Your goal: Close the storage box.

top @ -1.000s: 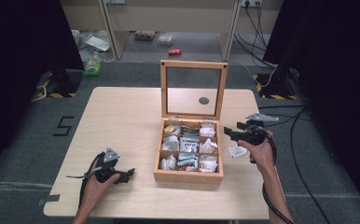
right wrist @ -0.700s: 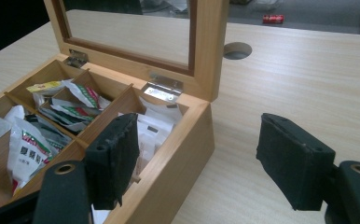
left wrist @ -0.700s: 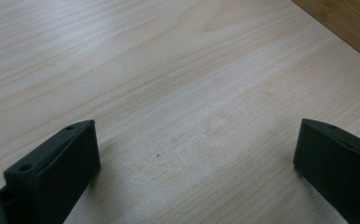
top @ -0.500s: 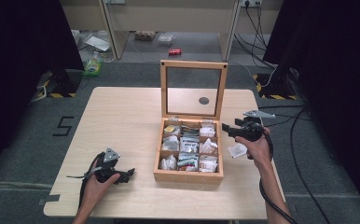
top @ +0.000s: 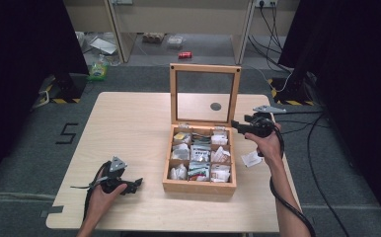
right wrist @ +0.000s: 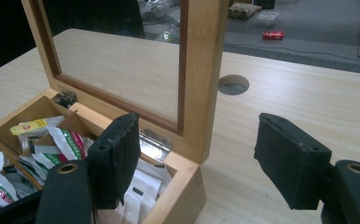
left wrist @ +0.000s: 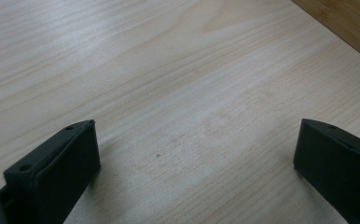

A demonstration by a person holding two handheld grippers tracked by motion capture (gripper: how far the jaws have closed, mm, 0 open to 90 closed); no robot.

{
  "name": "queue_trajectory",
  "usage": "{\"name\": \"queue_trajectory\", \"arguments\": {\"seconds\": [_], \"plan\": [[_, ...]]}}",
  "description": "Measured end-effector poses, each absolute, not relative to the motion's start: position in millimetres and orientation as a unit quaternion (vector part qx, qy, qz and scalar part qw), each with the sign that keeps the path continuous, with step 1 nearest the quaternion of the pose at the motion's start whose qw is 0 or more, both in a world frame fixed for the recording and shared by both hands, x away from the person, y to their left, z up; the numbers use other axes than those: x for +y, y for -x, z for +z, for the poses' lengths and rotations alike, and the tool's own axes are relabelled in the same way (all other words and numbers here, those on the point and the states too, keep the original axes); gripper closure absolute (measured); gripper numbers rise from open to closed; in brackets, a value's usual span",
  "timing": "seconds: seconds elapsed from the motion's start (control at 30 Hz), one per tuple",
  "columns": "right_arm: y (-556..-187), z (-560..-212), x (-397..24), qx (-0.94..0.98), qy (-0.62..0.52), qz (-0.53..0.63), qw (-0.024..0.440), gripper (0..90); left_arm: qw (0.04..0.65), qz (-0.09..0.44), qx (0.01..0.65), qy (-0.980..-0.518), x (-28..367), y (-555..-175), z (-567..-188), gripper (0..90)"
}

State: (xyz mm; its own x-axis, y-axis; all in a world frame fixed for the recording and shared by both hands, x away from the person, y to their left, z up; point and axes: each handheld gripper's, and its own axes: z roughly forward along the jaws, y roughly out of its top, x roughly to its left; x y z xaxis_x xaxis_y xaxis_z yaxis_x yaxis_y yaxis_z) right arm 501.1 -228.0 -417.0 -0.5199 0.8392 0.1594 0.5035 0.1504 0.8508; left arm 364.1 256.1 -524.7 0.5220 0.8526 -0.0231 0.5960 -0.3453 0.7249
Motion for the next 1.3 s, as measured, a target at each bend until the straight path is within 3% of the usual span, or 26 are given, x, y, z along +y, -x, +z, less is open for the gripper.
{"name": "queue_trajectory", "arguments": {"seconds": [1.3], "plan": [[-545.4, -407.9, -194.3, 0.720, -0.451, 0.498, 0.172, 36.8, 0.349, 0.184, 0.453, -0.800, 256.1, -364.0, -524.7, 0.0]]}}
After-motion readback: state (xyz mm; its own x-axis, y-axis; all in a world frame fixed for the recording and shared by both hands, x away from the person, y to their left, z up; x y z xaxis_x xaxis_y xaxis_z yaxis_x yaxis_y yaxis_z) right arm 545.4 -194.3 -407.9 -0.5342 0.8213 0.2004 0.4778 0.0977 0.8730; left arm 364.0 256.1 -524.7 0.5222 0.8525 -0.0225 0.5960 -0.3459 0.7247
